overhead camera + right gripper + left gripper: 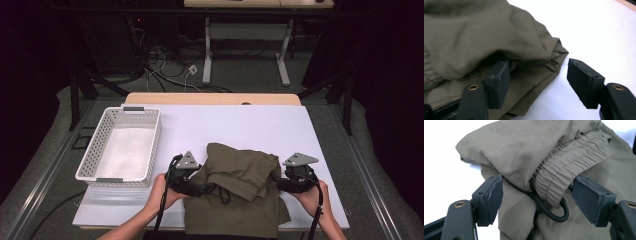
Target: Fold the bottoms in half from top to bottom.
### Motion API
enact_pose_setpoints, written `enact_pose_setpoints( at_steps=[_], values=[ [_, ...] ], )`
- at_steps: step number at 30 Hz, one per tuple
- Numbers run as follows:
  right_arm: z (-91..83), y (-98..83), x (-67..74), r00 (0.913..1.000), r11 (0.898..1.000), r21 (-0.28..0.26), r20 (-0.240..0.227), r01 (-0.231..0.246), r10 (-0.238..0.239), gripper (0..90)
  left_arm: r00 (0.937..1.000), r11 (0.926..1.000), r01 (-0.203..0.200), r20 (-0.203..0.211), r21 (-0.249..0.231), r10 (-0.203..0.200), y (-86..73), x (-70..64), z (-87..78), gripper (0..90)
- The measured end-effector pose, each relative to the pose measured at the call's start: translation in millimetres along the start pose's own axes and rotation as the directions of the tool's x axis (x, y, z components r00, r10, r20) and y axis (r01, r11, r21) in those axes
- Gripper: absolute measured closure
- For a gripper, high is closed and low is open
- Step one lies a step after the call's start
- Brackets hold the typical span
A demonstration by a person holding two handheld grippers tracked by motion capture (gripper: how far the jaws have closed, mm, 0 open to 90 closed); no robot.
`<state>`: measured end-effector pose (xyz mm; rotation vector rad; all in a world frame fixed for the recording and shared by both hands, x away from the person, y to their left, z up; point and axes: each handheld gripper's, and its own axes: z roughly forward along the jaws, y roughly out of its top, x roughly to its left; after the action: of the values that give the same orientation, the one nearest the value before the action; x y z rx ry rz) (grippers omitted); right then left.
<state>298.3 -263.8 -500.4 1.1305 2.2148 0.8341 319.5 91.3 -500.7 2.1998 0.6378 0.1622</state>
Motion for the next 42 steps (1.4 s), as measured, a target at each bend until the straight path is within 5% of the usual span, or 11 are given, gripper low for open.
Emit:
enact_pose_setpoints(
  at_steps=[6, 16, 19, 25, 33, 36, 42],
  values=[
    [-9.2, 7.1, 8.3, 0.9991, 0.999, -0.052, -0.041, -0.013, 0.011, 32.4, 0.9998, 0.9998, -0.017, -0.010, -0.007, 0.017, 4.2, 1.6, -2.0, 19.9],
    [-15.0, 17.5, 19.9, 0.9972, 0.995, -0.096, -0.074, -0.016, 0.008, 28.3, 0.9947, 0.9987, 0.050, -0.090, -0.003, -0.050, 17.1, 29.3, 21.4, 21.4],
    [-4.0, 16.3, 24.1, 0.9941, 0.997, -0.071, -0.106, -0.031, 0.024, 28.5, 0.9933, 0.9972, 0.073, -0.091, 0.016, -0.071, 16.9, 35.2, 33.9, 23.5],
    [26.4, 5.3, 22.5, 0.9950, 0.999, 0.034, -0.092, -0.034, 0.037, 28.3, 0.9946, 0.9956, 0.077, -0.075, 0.055, -0.072, 12.9, 34.5, 49.7, 32.5],
    [37.1, -3.3, 13.4, 0.9906, 0.989, 0.108, -0.083, -0.099, 0.108, 26.9, 0.9982, 0.9969, 0.050, -0.035, 0.060, -0.048, 7.7, 31.4, 61.1, 52.6],
    [42.4, -4.5, 10.7, 0.9874, 0.987, 0.118, -0.101, -0.110, 0.122, 31.9, 0.9992, 0.9974, 0.036, -0.019, 0.062, -0.035, 6.9, 30.7, 66.0, 61.0],
    [51.5, -2.9, 13.3, 0.9846, 0.988, 0.120, -0.133, -0.098, 0.114, 56.0, 0.9996, 0.9965, 0.029, 0.002, 0.078, -0.029, 7.3, 32.2, 74.7, 76.3]
  ],
)
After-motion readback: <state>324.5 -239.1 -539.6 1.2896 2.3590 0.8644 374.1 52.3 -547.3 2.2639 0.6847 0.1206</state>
